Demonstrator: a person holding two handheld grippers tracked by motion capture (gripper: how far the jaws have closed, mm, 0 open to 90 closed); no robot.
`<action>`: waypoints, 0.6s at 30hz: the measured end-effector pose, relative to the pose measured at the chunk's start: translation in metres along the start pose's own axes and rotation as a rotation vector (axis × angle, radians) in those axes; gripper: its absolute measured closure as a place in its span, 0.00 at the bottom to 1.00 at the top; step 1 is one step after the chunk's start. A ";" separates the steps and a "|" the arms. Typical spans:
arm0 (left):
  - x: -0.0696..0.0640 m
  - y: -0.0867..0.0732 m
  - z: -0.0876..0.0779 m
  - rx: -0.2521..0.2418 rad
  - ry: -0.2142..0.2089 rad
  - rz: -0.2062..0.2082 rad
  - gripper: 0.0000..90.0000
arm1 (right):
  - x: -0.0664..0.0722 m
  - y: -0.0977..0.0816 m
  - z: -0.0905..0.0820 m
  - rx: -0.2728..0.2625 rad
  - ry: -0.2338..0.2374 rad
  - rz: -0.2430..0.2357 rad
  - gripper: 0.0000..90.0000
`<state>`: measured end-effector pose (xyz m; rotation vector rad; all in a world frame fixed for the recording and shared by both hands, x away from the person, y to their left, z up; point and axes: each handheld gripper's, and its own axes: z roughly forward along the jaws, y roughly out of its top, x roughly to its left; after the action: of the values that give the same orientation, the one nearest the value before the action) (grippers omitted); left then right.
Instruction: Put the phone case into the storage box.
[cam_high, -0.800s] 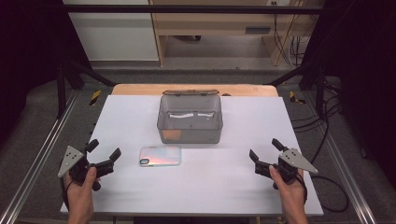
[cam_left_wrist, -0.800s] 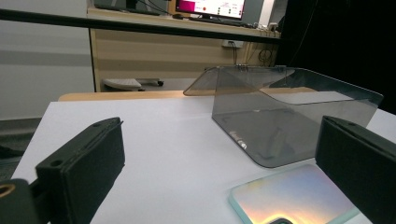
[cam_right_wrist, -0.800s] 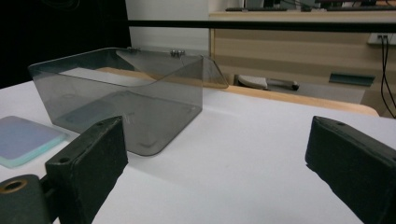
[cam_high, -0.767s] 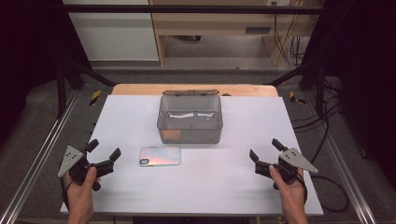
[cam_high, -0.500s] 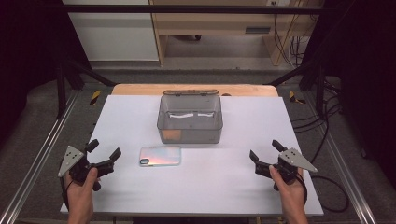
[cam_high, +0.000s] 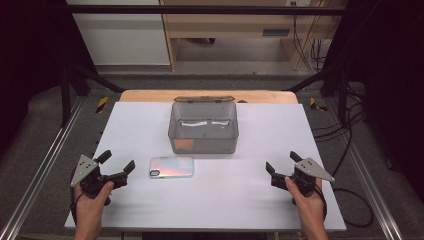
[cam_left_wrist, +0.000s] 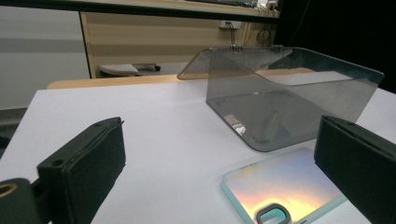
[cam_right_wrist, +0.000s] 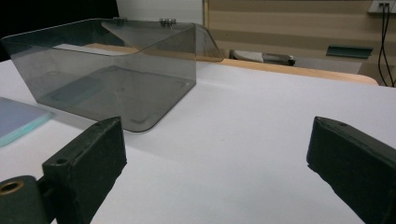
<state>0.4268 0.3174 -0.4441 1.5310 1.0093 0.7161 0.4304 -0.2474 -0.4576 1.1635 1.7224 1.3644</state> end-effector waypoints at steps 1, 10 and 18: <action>-0.001 0.000 0.001 0.005 -0.002 0.004 0.03 | 0.000 0.000 0.001 0.009 0.000 0.003 0.05; -0.012 0.002 0.011 0.065 -0.028 0.024 0.03 | 0.001 -0.001 0.002 0.022 -0.008 0.008 0.05; -0.019 0.009 0.039 0.142 -0.044 0.040 0.03 | 0.003 0.000 0.002 0.022 0.005 -0.002 0.04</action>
<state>0.4535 0.2828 -0.4418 1.6866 1.0168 0.6470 0.4304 -0.2436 -0.4578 1.1704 1.7457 1.3520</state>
